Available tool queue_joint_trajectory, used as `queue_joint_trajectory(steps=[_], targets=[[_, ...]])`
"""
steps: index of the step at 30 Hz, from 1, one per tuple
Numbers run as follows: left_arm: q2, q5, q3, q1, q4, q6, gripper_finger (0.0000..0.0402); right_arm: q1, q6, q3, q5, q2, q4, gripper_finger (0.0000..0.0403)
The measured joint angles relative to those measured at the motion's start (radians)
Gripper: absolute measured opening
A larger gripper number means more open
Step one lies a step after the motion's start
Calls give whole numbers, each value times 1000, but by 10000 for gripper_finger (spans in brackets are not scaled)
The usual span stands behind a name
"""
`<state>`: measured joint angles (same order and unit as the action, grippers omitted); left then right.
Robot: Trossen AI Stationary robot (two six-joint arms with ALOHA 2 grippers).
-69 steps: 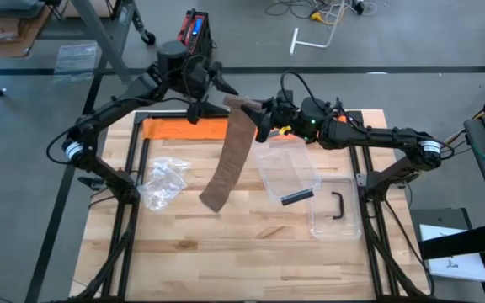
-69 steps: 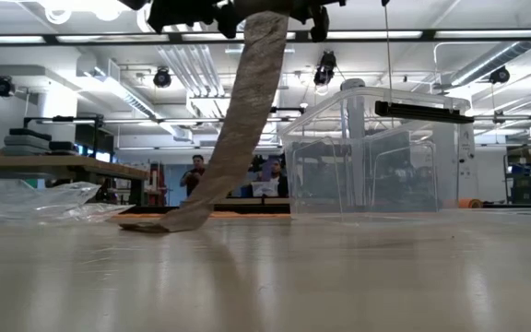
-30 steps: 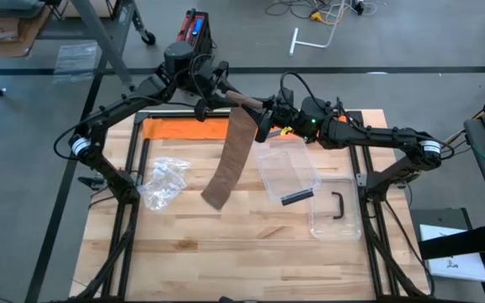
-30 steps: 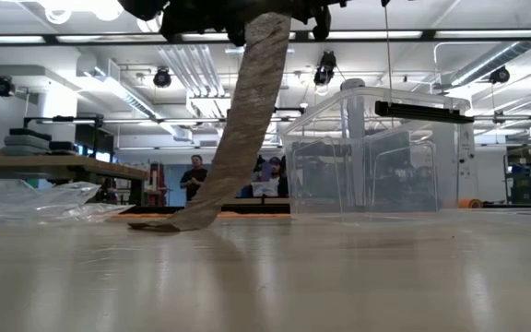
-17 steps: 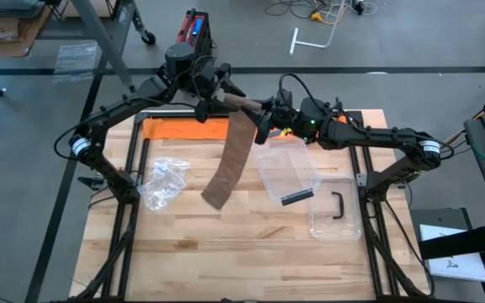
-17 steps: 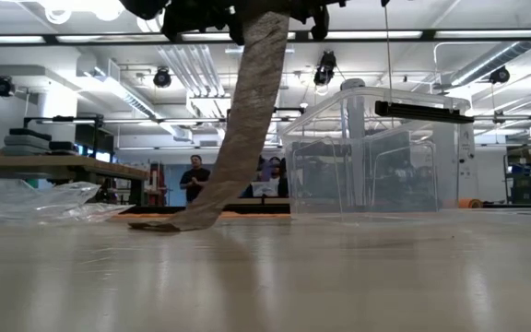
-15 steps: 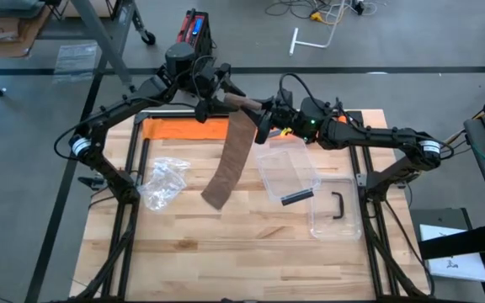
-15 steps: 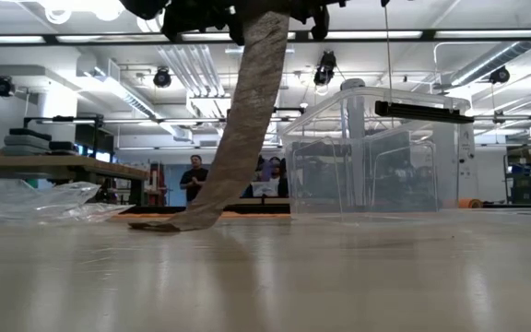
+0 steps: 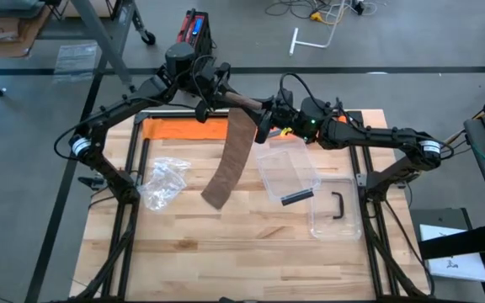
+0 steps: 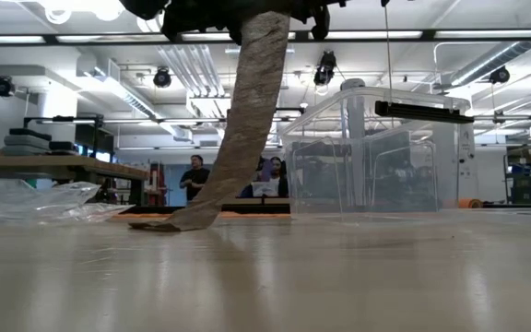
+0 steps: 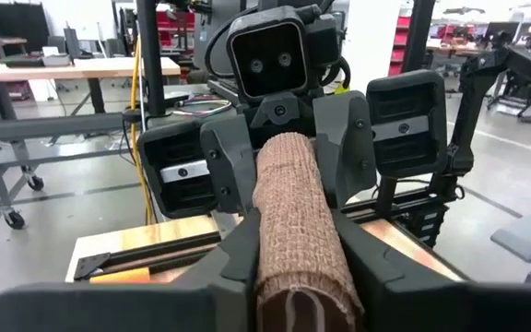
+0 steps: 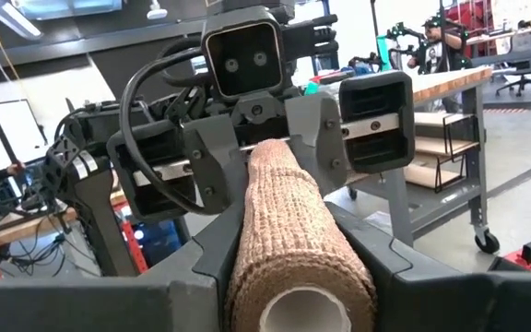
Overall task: Roll bandage
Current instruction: Roll the brown bandage
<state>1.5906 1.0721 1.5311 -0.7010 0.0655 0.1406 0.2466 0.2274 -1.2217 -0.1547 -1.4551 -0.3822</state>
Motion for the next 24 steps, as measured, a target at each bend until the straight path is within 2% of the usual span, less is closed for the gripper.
queue_joint_trajectory(steps=[6,17,24], targets=[[0,1,8,-4,-14,113,81,-4,122,0,3,5,-5,138],[-2,15,13,-6,-23,389,81,-4,326,0,53,8,-21,253],[-4,19,14,-3,-19,589,83,-4,460,0,72,6,-47,303]])
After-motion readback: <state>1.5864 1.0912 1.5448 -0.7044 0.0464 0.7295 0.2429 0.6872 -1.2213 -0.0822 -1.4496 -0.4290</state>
